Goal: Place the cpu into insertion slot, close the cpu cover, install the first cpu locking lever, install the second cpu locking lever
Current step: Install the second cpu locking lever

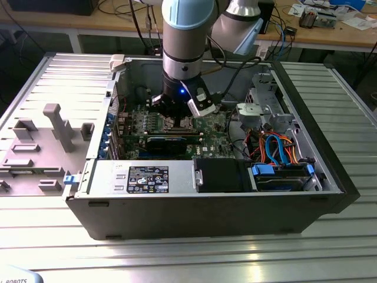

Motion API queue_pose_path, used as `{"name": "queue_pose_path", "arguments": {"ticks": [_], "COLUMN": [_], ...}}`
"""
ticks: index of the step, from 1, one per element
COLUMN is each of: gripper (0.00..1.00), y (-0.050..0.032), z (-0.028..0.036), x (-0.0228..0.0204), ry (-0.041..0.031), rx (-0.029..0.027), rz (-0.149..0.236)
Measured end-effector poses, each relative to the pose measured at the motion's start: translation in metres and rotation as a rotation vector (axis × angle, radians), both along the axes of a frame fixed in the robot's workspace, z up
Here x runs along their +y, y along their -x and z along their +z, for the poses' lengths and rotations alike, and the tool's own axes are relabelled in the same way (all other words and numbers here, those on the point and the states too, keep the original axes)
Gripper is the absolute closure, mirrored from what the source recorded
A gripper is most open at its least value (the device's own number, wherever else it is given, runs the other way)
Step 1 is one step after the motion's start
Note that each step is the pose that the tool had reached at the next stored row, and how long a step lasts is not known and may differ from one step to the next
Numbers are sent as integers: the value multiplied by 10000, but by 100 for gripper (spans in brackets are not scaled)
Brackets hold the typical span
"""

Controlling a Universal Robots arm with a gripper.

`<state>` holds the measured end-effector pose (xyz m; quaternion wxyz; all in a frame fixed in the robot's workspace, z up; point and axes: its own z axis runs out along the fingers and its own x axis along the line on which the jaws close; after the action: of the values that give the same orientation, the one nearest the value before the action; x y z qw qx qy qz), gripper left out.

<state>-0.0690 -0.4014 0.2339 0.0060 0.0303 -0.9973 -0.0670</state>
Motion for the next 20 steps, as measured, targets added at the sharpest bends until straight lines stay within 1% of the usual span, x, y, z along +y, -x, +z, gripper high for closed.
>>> {"name": "queue_pose_path", "arguments": {"ticks": [2, 5, 12, 20], "gripper": [89, 89, 89, 89], "y": [23, 42, 118, 143], "z": [-9, -53, -131, -165], "x": [-10, -32, -35, -35], "ry": [-33, -36, -34, -35], "rx": [0, 0, 1, 1], "rz": [0, 0, 2, 2]}}
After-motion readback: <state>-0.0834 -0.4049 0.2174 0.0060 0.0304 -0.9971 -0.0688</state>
